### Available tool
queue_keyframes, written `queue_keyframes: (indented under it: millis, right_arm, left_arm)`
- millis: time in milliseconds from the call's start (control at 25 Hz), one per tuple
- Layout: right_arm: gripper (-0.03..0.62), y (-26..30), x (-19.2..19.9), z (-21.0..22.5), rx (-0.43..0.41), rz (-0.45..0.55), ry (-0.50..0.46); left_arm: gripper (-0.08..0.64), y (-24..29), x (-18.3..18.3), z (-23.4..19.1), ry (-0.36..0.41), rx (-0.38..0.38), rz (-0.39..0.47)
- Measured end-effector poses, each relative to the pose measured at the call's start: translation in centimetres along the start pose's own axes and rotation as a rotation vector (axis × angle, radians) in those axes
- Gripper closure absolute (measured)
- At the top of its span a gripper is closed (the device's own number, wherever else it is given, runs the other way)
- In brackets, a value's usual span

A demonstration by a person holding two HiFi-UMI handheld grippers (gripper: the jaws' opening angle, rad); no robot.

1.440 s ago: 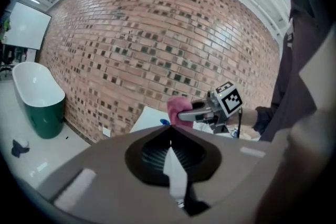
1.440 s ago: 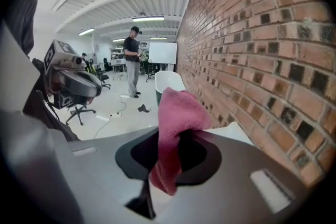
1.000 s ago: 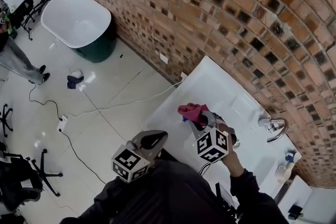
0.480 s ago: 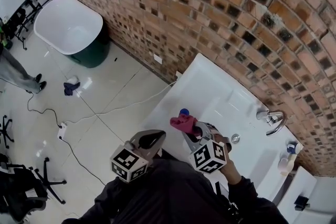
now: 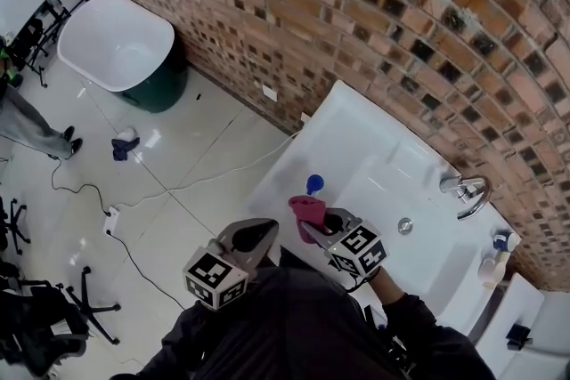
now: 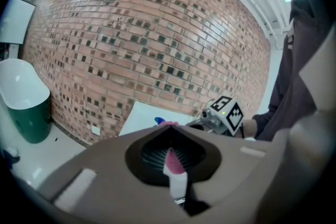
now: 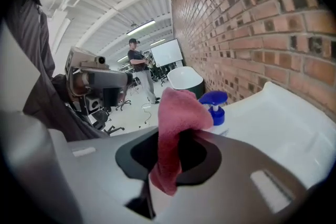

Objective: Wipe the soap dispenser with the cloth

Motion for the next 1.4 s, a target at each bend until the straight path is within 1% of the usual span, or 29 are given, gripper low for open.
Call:
queue_keyframes:
  millis: [200, 320, 440, 520, 600, 640, 720, 840, 920, 960, 1000, 1080, 1160, 1200, 1280, 1400]
  right_arm:
    - [0.523, 2.9, 3.5, 2.3, 0.021, -0.080, 0.088]
    - [0.523, 4.4, 5.6, 3.3, 0.040, -0.145, 0.143]
    - [0.523, 5.5, 7.9, 4.6, 0.040, -0.193, 0.245]
    - [0.523, 6.2, 8.9, 5.3, 0.027, -0.190, 0.342]
    - [0.523, 6.5, 9.2, 5.7, 0.004, -0.164, 0.438]
    - [0.522, 6.5, 9.2, 5.7, -0.006, -0.151, 0.467]
    - [0.522, 5.9, 8.7, 5.2, -0.022, -0.129, 0.476]
    - [0.522, 3.4, 7.2, 4.4, -0.042, -0.050, 0.487]
    - [0.522, 1.3, 5.7, 4.7, -0.037, 0.043, 0.534]
    - [0.523, 0.3, 4.8, 5.2, -0.032, 0.101, 0.573]
    - [0.523, -0.6, 4.0, 5.9, -0.029, 0.165, 0.625]
    - [0.523, -1.9, 2.3, 7.3, -0.047, 0.298, 0.754]
    - [0.523, -2.3, 1.1, 8.3, -0.086, 0.385, 0.864]
    - [0.523, -2.2, 0.8, 8.7, -0.095, 0.402, 0.894]
    - [0.523, -1.7, 0.8, 9.1, -0.089, 0.404, 0.912]
    - [0.523, -0.2, 1.6, 10.0, -0.043, 0.375, 0.930]
  left_arm:
    - [0.560, -0.8, 0.4, 0.1, -0.009, -0.017, -0.002]
    - [0.560, -1.3, 0.7, -0.2, -0.019, -0.029, -0.004]
    - [0.560, -1.5, 0.9, -0.3, -0.026, -0.037, -0.005]
    - [0.560, -1.6, 1.0, -0.3, -0.025, -0.035, -0.009]
    - [0.560, -1.5, 1.2, -0.5, -0.024, -0.027, -0.019]
    - [0.560, -1.4, 1.5, -0.7, -0.025, -0.025, -0.027]
    - [0.559, -0.7, 2.1, -1.1, -0.021, -0.025, -0.056]
    - [0.544, 1.1, 2.3, -1.4, 0.027, 0.001, -0.106]
    - [0.511, 2.3, 2.0, -1.4, 0.063, 0.026, -0.128]
    - [0.504, 2.9, 2.0, -1.5, 0.075, 0.033, -0.137]
    - [0.496, 3.4, 2.1, -1.6, 0.082, 0.037, -0.148]
    - [0.450, 4.7, 2.8, -1.9, 0.092, 0.047, -0.176]
    - [0.430, 6.1, 3.7, -2.2, 0.105, 0.067, -0.211]
    - [0.430, 6.8, 4.1, -2.3, 0.112, 0.077, -0.228]
    - [0.428, 8.2, 4.7, -2.7, 0.121, 0.094, -0.256]
    - [0.428, 10.1, 4.9, -3.2, 0.153, 0.112, -0.284]
Point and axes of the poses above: the fingertips, and each gripper's own axes: y forward along the fingers, z to its right, x out of its underside, the point moved 2 cm from there along -y, backward along the fingers, and after that the axes turned 2 degrees about y, right-handed, at the moved point
